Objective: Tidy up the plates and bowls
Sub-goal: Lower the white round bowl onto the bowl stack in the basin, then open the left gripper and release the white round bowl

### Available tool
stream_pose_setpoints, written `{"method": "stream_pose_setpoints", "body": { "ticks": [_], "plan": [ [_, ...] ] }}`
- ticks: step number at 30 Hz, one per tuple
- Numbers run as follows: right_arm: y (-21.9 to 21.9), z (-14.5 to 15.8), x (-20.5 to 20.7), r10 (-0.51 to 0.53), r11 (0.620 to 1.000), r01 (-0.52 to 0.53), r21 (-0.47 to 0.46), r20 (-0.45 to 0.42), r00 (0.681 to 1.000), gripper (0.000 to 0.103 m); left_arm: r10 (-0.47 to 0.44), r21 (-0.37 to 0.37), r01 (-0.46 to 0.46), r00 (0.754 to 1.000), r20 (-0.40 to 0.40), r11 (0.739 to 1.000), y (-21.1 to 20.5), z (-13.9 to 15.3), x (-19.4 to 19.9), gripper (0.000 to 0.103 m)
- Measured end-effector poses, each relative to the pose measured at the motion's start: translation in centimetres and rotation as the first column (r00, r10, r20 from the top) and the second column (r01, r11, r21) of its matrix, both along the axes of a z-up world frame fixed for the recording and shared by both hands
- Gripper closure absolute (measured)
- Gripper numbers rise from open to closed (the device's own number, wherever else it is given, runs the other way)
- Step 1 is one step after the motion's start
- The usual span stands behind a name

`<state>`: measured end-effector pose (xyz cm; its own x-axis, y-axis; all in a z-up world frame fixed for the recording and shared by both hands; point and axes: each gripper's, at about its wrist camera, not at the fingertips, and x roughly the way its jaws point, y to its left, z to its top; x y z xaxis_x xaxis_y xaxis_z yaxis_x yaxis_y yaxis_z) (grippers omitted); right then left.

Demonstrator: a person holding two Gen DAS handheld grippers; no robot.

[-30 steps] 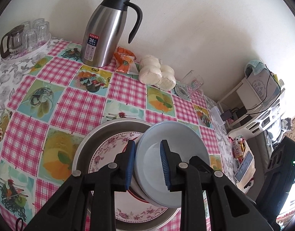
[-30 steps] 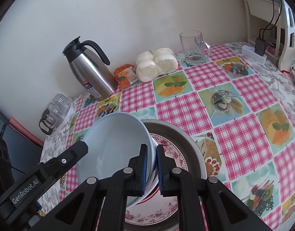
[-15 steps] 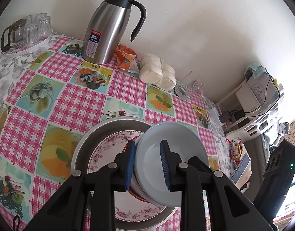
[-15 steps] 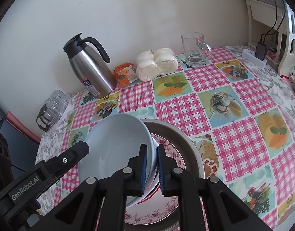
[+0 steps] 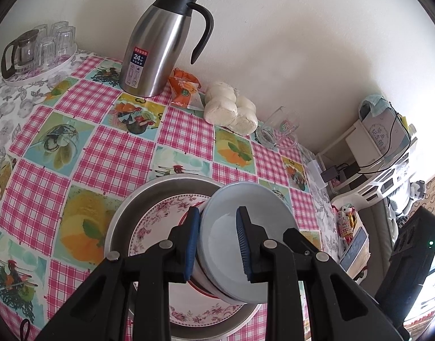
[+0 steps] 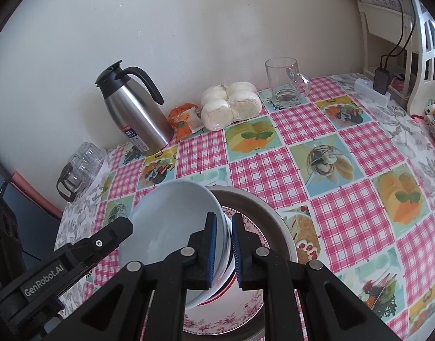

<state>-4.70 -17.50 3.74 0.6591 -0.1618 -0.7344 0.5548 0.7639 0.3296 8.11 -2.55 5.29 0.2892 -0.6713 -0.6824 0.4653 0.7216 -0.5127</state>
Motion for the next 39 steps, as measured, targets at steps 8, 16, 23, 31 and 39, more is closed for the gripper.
{"method": "stream_pose_setpoints", "body": {
  "ticks": [8,16,23,31,39],
  "plan": [
    [-0.2,-0.8,0.1,0.005,1.000,-0.005,0.018,-0.021,1.000,0.089,0.001,-0.013,-0.001,1.000,-0.003,1.000,0.1,0.2,0.1,0.077],
    [-0.1,-0.3,-0.2,0.009,1.000,-0.009,-0.003,-0.011,1.000,0.089,0.018,0.001,-0.018,1.000,0.025,1.000,0.7,0.9,-0.3,0.057],
    [0.3,0.0,-0.2,0.012,0.999,-0.013,-0.051,-0.021,1.000,0.062,0.115,0.104,-0.126,0.988,0.106,0.987,1.7,1.3,-0.4,0.028],
    [0.7,0.0,-0.3,0.020,0.993,-0.024,-0.113,-0.035,0.999,0.027,0.218,0.225,-0.250,0.963,0.157,0.942,3.3,-0.4,0.6,0.015],
    [0.7,0.0,-0.8,0.022,0.988,-0.027,-0.151,-0.035,0.999,0.004,0.253,0.238,-0.294,0.949,0.190,0.926,4.3,-0.5,0.4,0.004]
  ]
}}
